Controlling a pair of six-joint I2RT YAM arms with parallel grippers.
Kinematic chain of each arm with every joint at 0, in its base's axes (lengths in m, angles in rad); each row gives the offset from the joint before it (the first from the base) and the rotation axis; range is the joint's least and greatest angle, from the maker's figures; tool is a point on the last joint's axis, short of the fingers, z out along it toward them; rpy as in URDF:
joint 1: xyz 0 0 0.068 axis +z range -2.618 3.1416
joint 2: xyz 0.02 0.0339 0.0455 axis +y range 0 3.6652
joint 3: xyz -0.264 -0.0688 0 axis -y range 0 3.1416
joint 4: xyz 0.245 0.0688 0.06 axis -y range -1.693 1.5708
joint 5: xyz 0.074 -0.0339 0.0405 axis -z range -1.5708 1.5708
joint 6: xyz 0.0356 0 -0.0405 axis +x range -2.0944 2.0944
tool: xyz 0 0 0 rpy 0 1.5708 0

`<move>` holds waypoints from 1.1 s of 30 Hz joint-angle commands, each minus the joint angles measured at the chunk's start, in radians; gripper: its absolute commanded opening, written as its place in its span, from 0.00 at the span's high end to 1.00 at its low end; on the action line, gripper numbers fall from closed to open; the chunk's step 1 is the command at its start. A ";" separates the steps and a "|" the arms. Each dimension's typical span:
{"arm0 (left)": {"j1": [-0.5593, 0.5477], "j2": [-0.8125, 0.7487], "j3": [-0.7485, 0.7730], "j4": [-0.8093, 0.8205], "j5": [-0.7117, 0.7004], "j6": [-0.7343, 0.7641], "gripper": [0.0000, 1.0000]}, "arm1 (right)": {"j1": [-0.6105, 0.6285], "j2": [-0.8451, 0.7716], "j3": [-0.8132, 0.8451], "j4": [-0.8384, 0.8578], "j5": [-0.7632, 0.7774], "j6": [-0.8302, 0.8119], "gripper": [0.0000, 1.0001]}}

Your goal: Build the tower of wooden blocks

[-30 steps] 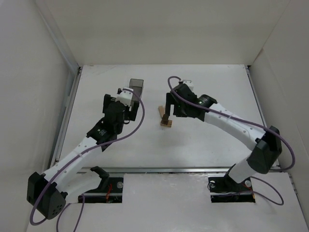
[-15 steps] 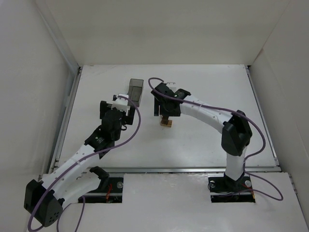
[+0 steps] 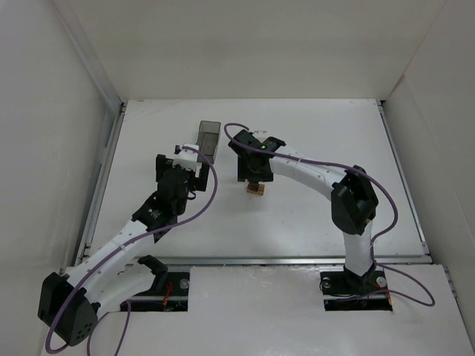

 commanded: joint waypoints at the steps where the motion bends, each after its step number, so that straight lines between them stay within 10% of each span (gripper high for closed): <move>1: 0.002 -0.002 -0.012 0.044 0.015 -0.028 0.01 | 0.006 0.002 0.037 -0.008 0.000 0.010 0.32; 33: 0.061 0.065 -0.021 0.074 0.065 -0.104 0.01 | -0.022 -0.009 -0.029 0.020 0.003 -0.004 0.70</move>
